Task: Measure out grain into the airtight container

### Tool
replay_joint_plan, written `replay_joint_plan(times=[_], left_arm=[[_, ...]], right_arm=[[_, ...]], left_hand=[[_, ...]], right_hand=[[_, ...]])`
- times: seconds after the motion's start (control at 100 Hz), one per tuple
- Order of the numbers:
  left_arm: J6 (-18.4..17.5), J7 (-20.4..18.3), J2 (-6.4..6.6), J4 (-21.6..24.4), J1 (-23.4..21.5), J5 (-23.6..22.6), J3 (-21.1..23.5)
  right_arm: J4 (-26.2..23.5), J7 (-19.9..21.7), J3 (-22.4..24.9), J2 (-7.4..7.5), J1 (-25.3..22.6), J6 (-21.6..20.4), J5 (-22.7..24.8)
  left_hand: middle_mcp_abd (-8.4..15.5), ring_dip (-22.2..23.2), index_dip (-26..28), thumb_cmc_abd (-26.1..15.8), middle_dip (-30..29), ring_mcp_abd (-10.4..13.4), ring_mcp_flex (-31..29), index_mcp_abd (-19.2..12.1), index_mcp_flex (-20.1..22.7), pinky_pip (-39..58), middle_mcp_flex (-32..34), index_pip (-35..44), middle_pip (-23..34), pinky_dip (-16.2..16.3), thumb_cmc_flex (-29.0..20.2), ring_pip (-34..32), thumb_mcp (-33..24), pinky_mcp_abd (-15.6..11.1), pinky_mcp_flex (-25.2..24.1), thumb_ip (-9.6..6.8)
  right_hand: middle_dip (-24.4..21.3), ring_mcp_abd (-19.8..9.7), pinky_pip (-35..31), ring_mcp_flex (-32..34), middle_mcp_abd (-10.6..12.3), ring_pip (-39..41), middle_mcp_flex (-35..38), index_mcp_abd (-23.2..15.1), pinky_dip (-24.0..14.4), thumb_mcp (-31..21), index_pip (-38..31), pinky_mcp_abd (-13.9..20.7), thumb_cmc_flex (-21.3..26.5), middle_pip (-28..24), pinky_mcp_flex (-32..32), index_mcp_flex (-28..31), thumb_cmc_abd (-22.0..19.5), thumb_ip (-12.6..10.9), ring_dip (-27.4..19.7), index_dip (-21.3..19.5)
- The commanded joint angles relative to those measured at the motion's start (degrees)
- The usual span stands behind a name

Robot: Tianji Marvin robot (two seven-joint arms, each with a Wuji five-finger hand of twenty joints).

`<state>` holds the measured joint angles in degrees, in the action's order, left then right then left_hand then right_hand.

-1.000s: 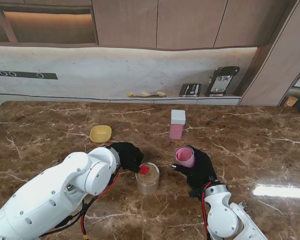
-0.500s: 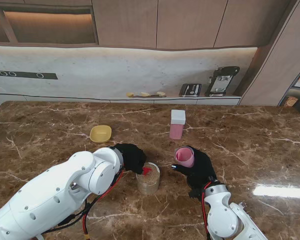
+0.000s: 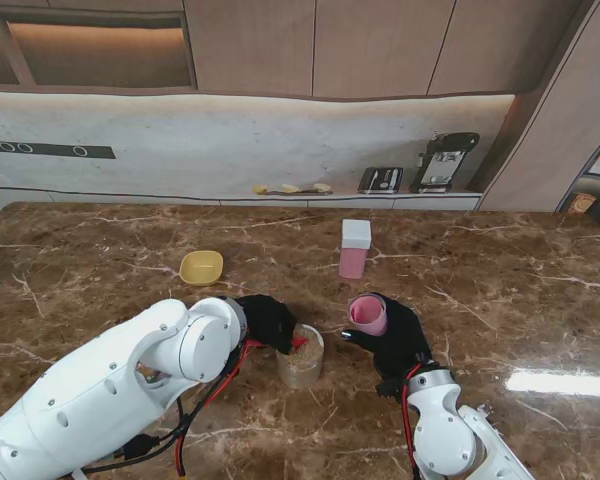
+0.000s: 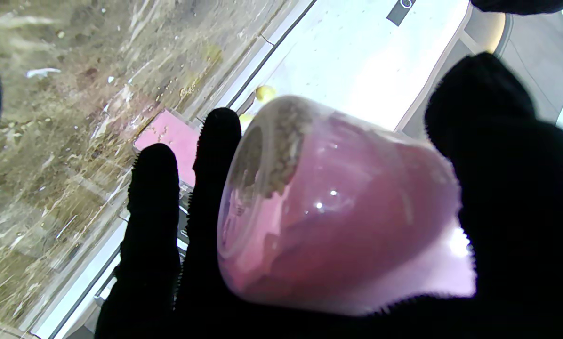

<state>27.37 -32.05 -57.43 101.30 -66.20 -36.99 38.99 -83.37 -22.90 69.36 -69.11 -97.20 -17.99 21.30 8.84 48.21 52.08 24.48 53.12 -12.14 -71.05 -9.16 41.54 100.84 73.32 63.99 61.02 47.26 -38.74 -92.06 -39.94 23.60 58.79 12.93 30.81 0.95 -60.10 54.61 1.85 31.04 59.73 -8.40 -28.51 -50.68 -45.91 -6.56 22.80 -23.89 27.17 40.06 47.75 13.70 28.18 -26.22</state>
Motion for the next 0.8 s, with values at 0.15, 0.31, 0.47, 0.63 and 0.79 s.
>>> replay_joint_plan(times=[0.15, 0.31, 0.47, 0.63, 0.79], left_arm=[[1.1, 0.6, -0.20, -0.8, -1.3, 2.2, 0.9], [1.6, 1.2, -0.39, -1.3, -1.5, 4.0, 1.0], [2.8, 1.9, -0.62, -1.9, -1.5, 6.7, 1.0], [3.9, 2.7, -0.89, -2.6, -1.7, 8.9, 1.0], [4.8, 3.4, -1.18, -2.8, -2.5, 11.7, 1.8]], right_arm=[[0.2, 1.0, -0.3, -0.07, -0.2, 0.6, -0.4], [0.3, 0.9, -0.4, -0.07, -0.2, 0.6, -0.4], [0.3, 1.0, -0.4, -0.08, -0.2, 0.7, -0.5], [0.3, 1.1, -0.5, -0.05, -0.1, 0.6, -0.5], [0.4, 1.2, -0.5, -0.05, -0.1, 0.6, -0.5]], left_hand=[[1.3, -0.5, -0.6, -1.0, -0.2, 1.0, -1.7, -2.9, 1.3, 9.3, 4.4, 0.5, 1.6, -0.7, -3.6, -5.1, -3.0, -1.2, 2.6, -0.72], [1.3, -0.5, -0.5, -1.1, -0.2, 1.0, -1.7, -2.7, 1.2, 9.4, 4.4, 0.5, 1.6, -0.7, -3.8, -5.1, -2.7, -1.1, 2.6, -0.79], [1.3, -0.5, -0.5, -1.4, -0.1, 1.0, -1.7, -2.6, 1.1, 9.3, 4.4, 0.5, 1.6, -0.8, -4.2, -5.1, -2.3, -0.9, 2.5, -0.83], [1.1, -0.5, -0.5, -1.5, -0.1, 0.4, -1.6, -2.5, 0.9, 9.2, 4.4, 0.5, 1.5, -0.8, -3.9, -4.9, -2.0, -0.5, 2.5, -0.83], [0.9, -0.4, -0.5, -1.7, 0.0, 0.4, -1.7, -2.3, 0.8, 9.0, 4.4, 0.5, 1.3, -0.8, -4.3, -4.9, -1.7, -0.2, 2.5, -0.76]], right_hand=[[-0.9, -0.9, -0.1, -0.6, 1.8, 0.1, -0.1, -4.9, -0.4, -8.1, -0.6, 0.4, 2.2, 0.1, -0.3, 3.2, -12.1, 2.1, 0.8, 0.1], [-0.9, -0.8, -0.1, -0.6, 1.7, 0.1, -0.1, -5.0, -0.4, -8.1, -0.6, 0.4, 2.2, 0.1, -0.3, 3.2, -12.1, 2.1, 0.8, 0.1], [-0.9, -0.8, -0.1, -0.6, 1.6, 0.1, -0.1, -5.0, -0.4, -8.2, -0.7, 0.4, 2.3, 0.1, -0.2, 3.2, -12.0, 2.1, 0.8, 0.1], [-0.9, -0.8, -0.1, -0.6, 1.6, 0.1, -0.1, -4.9, -0.4, -8.2, -0.7, 0.4, 2.3, 0.1, -0.3, 3.2, -12.1, 2.1, 0.8, 0.1], [-0.9, -0.8, -0.1, -0.6, 1.6, 0.1, -0.1, -4.9, -0.4, -8.2, -0.7, 0.4, 2.2, 0.2, -0.2, 3.2, -12.1, 2.1, 0.8, 0.1]])
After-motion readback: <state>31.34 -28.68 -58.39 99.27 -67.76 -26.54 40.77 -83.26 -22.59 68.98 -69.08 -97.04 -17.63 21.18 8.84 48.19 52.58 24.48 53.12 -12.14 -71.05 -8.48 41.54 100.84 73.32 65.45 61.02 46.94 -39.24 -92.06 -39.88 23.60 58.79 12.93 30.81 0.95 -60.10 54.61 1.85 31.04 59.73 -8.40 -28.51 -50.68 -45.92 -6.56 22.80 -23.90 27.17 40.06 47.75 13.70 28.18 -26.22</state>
